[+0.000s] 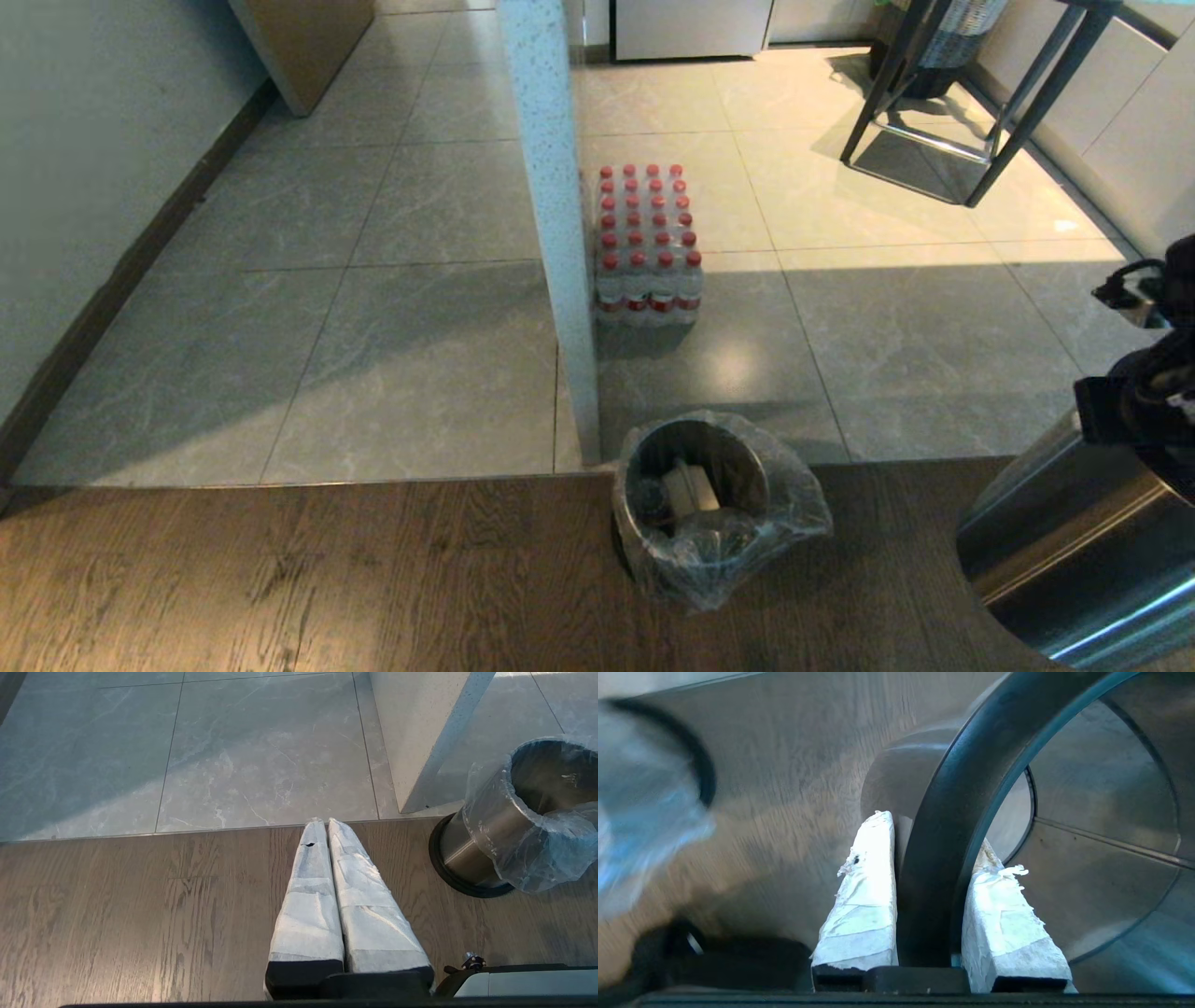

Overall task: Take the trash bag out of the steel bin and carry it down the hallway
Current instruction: Place the outer trash can on the ground

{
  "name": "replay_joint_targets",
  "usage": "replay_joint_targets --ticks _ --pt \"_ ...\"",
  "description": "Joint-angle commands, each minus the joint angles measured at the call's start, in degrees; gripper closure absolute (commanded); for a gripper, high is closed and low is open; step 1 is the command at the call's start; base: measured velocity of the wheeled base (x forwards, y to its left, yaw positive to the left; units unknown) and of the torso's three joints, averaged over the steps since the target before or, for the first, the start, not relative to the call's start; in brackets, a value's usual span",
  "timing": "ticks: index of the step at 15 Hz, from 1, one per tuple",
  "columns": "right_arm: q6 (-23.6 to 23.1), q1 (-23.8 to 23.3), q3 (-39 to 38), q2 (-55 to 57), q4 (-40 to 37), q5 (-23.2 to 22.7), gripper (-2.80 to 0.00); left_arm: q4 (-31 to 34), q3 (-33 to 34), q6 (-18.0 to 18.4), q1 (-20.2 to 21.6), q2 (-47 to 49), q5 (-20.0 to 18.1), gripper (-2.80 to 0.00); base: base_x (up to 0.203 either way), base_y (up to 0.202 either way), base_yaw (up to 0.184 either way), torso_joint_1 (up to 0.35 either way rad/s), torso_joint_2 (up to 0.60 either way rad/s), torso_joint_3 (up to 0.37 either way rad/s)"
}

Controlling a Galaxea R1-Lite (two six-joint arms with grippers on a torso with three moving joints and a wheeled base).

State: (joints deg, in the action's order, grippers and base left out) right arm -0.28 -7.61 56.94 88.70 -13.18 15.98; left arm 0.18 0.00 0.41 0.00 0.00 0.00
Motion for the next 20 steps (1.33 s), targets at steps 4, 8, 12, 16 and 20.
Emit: replay_joint_targets --ticks 4,8,12,16,20 --pt "2.2 -3.28 3.32 26.49 19.85 -8.25 0.0 -0.01 0.0 0.02 0.0 0.0 0.0 0.0 0.0 0.0 0.0 0.0 0.0 0.0" --pt "2.15 -3.05 10.05 37.54 27.09 -14.66 0.0 -0.01 0.0 0.02 0.0 0.0 0.0 0.0 0.0 0.0 0.0 0.0 0.0 0.0" --pt "1.14 -3.11 14.43 44.29 32.69 -18.83 0.0 -0.01 0.0 0.02 0.0 0.0 0.0 0.0 0.0 0.0 0.0 0.0 0.0 0.0" --pt "-0.03 -3.19 14.57 44.48 34.46 -18.68 0.0 -0.01 0.0 0.02 0.0 0.0 0.0 0.0 0.0 0.0 0.0 0.0 0.0 0.0" --pt "-1.0 -3.11 9.82 41.85 36.36 -18.78 0.0 -0.01 0.0 0.02 0.0 0.0 0.0 0.0 0.0 0.0 0.0 0.0 0.0 0.0"
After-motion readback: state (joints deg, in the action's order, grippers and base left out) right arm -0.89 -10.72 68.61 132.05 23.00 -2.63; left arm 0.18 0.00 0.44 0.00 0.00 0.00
